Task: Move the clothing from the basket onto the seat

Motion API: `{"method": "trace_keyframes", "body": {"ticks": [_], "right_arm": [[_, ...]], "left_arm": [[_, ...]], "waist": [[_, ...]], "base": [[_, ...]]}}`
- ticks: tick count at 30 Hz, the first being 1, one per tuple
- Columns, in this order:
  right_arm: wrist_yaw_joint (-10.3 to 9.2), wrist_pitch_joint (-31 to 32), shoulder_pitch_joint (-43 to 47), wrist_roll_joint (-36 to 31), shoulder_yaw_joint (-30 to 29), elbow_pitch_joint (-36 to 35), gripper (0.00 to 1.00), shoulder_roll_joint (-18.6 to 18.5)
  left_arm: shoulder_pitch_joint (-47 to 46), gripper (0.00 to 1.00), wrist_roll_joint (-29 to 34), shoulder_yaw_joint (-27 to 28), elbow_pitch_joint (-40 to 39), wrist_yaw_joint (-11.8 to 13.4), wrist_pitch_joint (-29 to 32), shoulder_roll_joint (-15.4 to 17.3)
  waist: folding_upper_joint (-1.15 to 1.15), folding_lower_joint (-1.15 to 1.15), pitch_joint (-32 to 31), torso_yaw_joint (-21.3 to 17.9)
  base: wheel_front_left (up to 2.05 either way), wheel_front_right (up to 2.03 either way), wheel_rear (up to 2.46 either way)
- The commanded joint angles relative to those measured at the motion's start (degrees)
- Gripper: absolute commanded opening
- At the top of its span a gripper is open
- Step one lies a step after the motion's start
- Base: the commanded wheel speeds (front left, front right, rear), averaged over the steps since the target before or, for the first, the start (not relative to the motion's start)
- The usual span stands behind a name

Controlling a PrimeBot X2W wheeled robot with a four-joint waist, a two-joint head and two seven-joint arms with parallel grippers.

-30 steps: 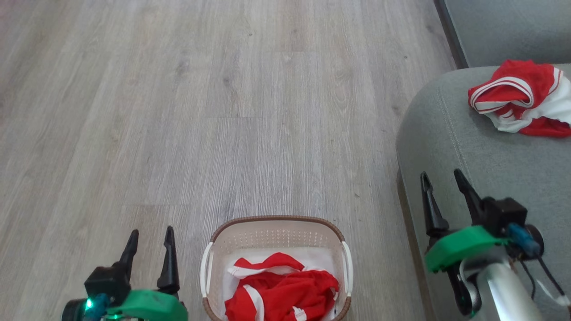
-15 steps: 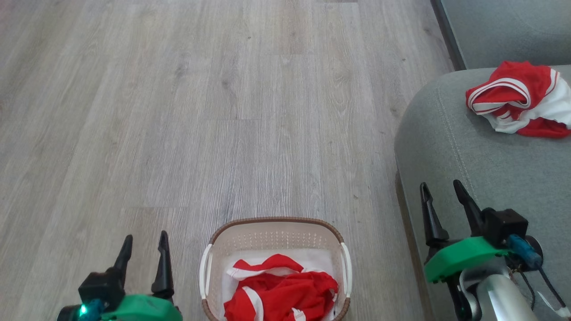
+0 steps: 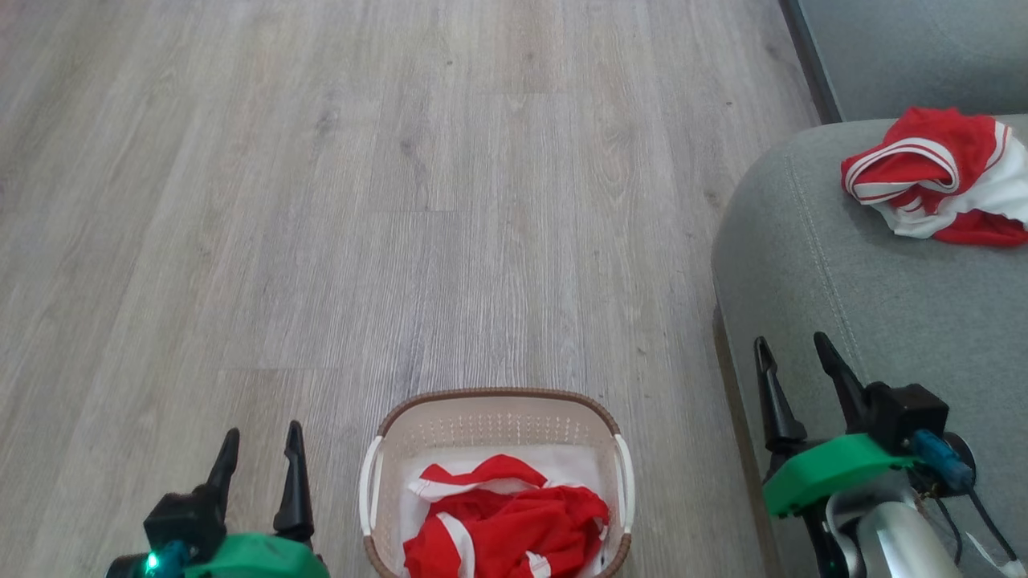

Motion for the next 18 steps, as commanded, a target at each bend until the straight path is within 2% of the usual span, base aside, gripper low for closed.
{"method": "trace_keyframes", "body": {"ticks": [1,10,18], "right_arm": [[-0.01,-0.38,-1.42,0.22,1.21,-2.22,1.00,0.18],[-0.01,-0.38,-2.05,0.11,0.38,-3.55,1.00,0.18],[-0.01,-0.38,-4.13,-1.75,-3.28,-6.93,1.00,0.18]], "left_arm": [[-1.97,1.00,0.58,2.52,-1.57,-0.27,-0.71,-0.11],[-3.20,1.00,1.51,1.87,-0.14,-1.40,-0.71,-0.74],[-10.60,1.00,5.08,-3.78,7.46,-4.44,-0.53,-0.84]], "waist": [[0.00,0.00,0.21,-0.02],[0.00,0.00,2.79,-0.30],[0.00,0.00,10.07,-0.74]], "base": [[0.00,0.00,0.00],[0.00,0.00,0.00],[0.00,0.00,0.00]]}}
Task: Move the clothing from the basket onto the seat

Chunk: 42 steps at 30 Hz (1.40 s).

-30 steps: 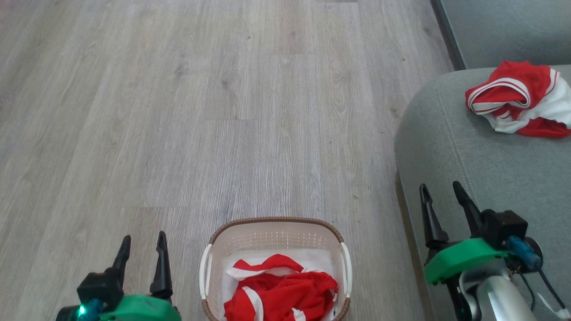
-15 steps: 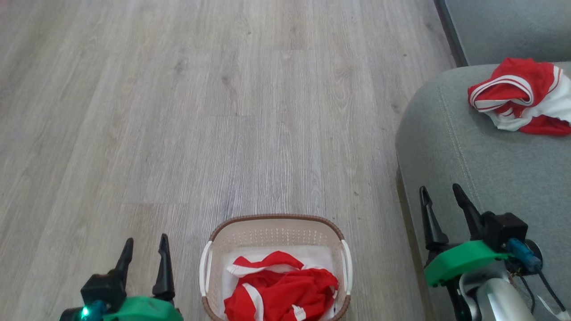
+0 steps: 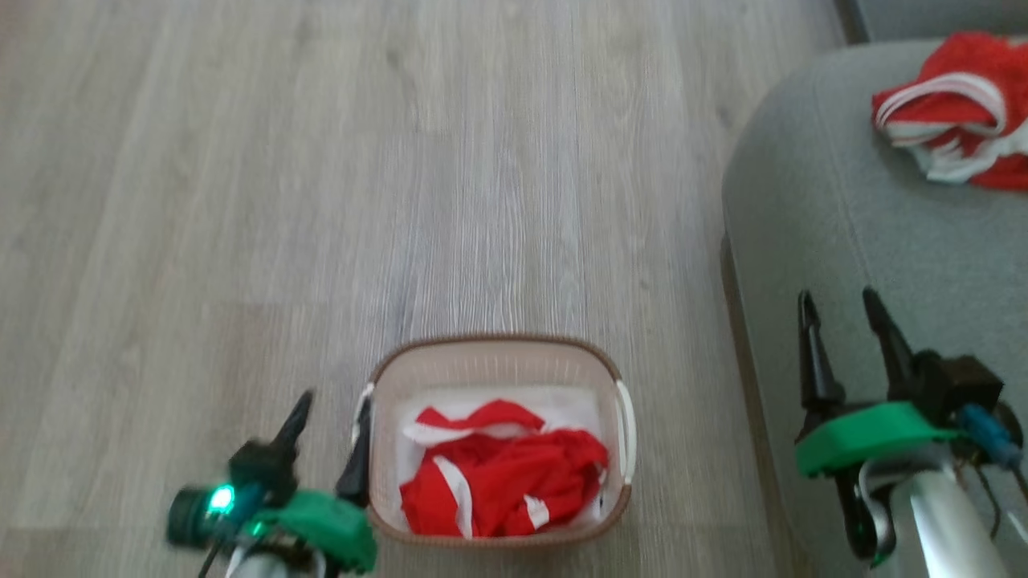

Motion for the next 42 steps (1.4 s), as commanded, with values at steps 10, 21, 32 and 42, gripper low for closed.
{"method": "trace_keyframes", "body": {"ticks": [10,21,32,42], "right_arm": [[-0.01,-0.38,-7.54,-3.98,-1.34,-6.29,1.00,0.10],[-0.01,-0.38,-13.74,-5.24,1.75,-10.85,1.00,0.10],[-0.01,-0.38,-18.73,-5.17,4.83,-15.30,1.00,0.10],[-0.01,-0.38,-21.35,-3.20,6.74,-17.48,1.00,0.10]], "left_arm": [[-16.09,1.00,4.97,-6.80,13.49,-4.22,-0.70,-1.89],[-31.43,1.00,9.08,-15.60,31.82,-6.61,-0.75,-3.12],[-43.00,1.00,11.17,-18.88,44.78,-5.78,-0.33,-2.95],[-49.57,1.00,11.34,-18.99,51.41,-1.77,3.15,0.37]], "waist": [[0.00,0.00,13.68,-3.15],[0.00,0.00,27.41,-7.82],[0.00,0.00,39.01,-10.95],[0.00,0.00,45.01,-13.66]], "base": [[0.00,0.00,0.00],[0.00,0.00,0.00],[0.00,0.00,0.00],[0.00,0.00,0.00]]}}
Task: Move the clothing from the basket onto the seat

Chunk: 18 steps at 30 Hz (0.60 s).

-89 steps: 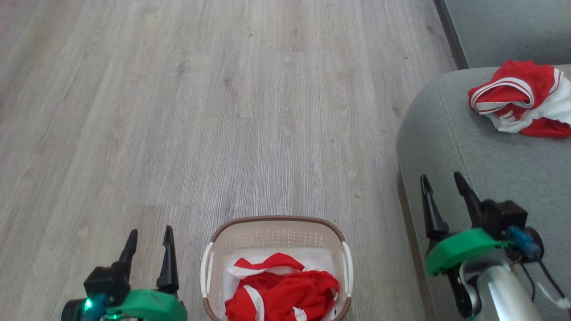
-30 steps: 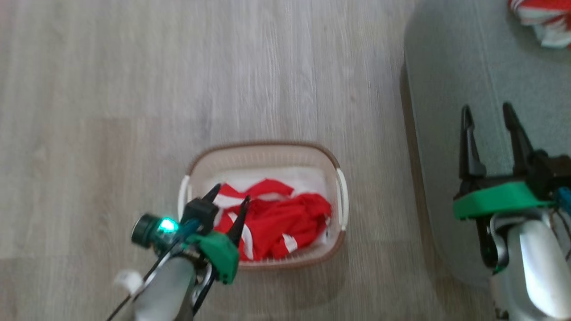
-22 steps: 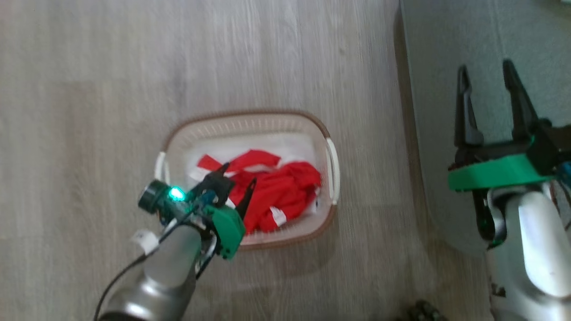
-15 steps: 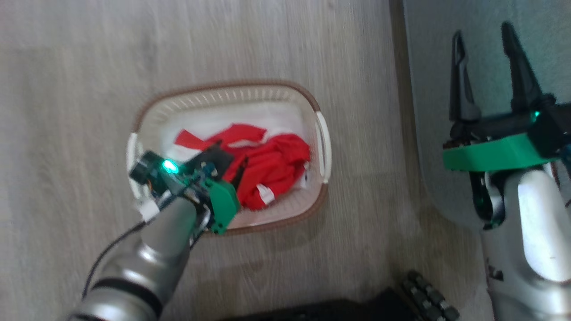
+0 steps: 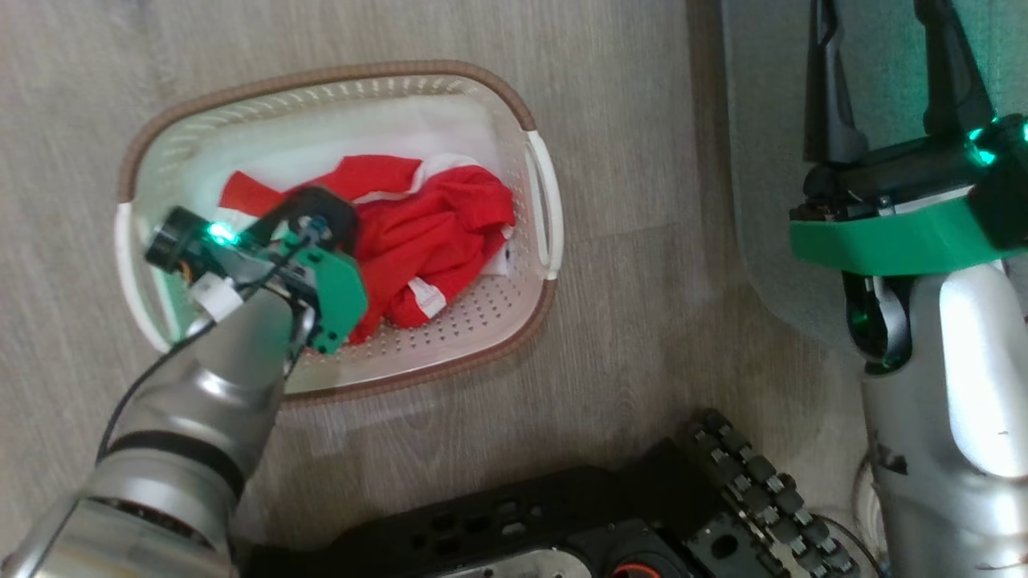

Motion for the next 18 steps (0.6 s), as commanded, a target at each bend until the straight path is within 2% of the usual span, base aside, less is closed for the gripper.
{"method": "trace_keyframes", "body": {"ticks": [1,4,5,6,7,18], "right_arm": [[-0.02,-0.37,1.10,0.72,1.08,-2.13,1.00,0.14],[-0.02,-0.37,0.85,1.16,1.36,-2.28,1.00,0.14],[-0.02,-0.37,0.80,1.26,1.42,-2.27,1.00,0.14],[-0.02,-0.37,0.74,1.35,1.47,-2.21,1.00,0.14],[-0.02,-0.37,0.70,1.41,1.51,-2.11,1.00,0.14],[-0.02,-0.37,0.85,1.84,2.17,0.87,1.00,0.14]], "left_arm": [[0.58,1.00,0.06,0.82,-0.11,0.54,0.38,1.48],[0.02,1.00,-0.35,0.88,0.34,0.90,1.52,1.69],[-0.06,0.82,-0.60,0.96,0.42,0.84,1.53,1.58],[-0.12,0.33,-0.83,0.99,0.48,0.68,1.37,1.49],[-0.12,0.00,-0.93,0.87,0.53,0.42,1.11,1.38],[3.34,0.00,-3.59,0.12,-2.23,-3.16,-3.62,-1.27]], "waist": [[0.00,-0.01,0.89,-0.81],[0.00,-0.01,1.49,-1.15],[0.00,-0.01,1.56,-1.20],[0.00,-0.01,1.58,-1.25],[0.00,-0.01,1.52,-1.27],[0.00,-0.01,-5.38,0.60]], "base": [[0.00,0.00,0.00],[0.00,0.00,0.00],[0.00,0.00,0.00],[0.00,0.00,0.00],[0.00,0.00,0.00],[0.00,0.00,0.00]]}}
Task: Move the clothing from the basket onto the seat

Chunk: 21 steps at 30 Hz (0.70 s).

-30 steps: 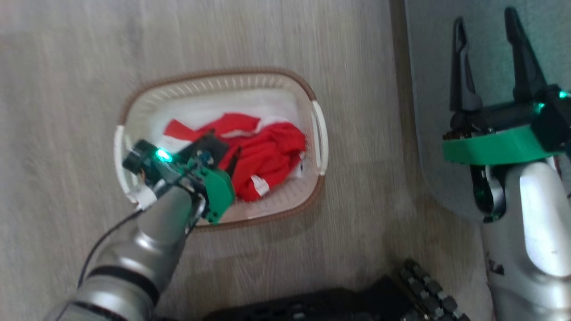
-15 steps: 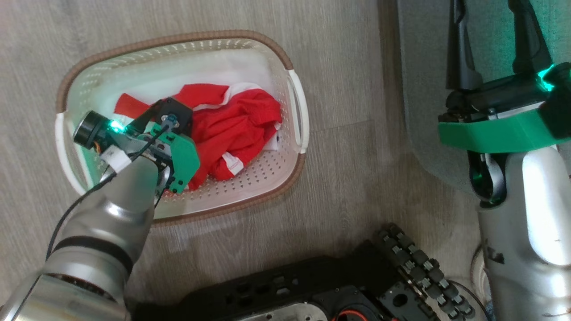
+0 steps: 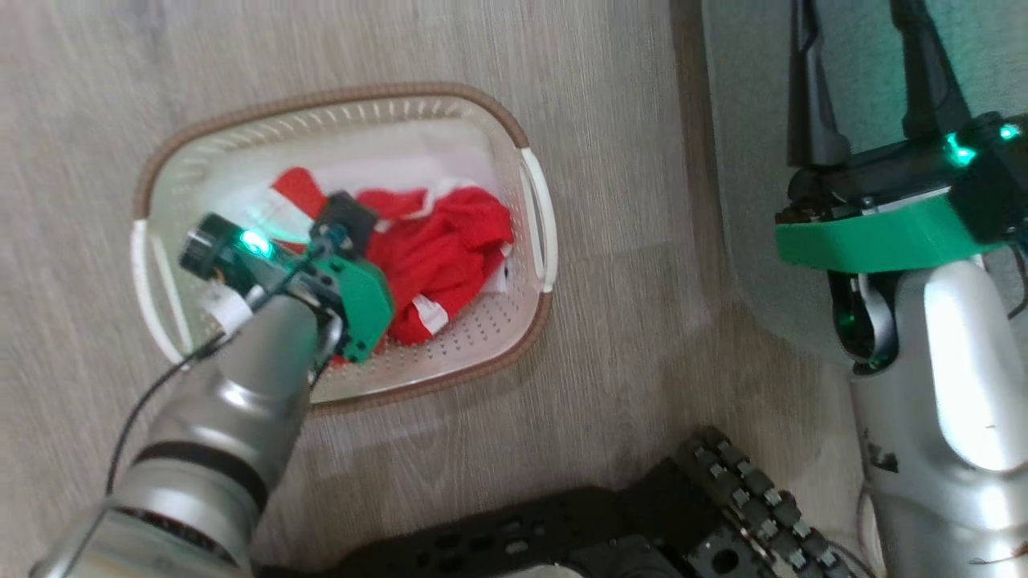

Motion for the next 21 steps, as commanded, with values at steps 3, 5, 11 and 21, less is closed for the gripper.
{"method": "trace_keyframes", "body": {"ticks": [3,5,11,21], "right_arm": [[-0.01,-0.37,1.91,0.16,1.14,0.15,1.00,0.14],[-0.01,-0.37,2.49,-0.09,1.17,1.29,1.00,0.14],[-0.01,-0.37,5.21,-0.45,0.63,4.74,1.00,0.14],[-0.01,-0.37,11.74,-0.85,-0.82,9.86,1.00,0.14]], "left_arm": [[4.30,0.00,-1.12,0.12,-3.43,-1.34,-1.12,-0.01],[5.37,0.00,-1.83,-0.08,-5.36,-1.93,-1.21,-0.21],[9.33,0.00,-3.59,-0.06,-14.15,-2.82,-1.25,-0.03],[14.55,0.00,-6.19,0.75,-23.66,-3.43,-1.26,1.67]], "waist": [[0.00,0.00,-6.01,1.58],[0.00,0.00,-8.65,2.06],[0.00,0.00,-17.76,3.20],[0.00,0.00,-33.16,4.44]], "base": [[0.00,0.00,0.00],[0.00,0.00,0.00],[0.00,0.00,0.00],[0.00,0.00,0.00]]}}
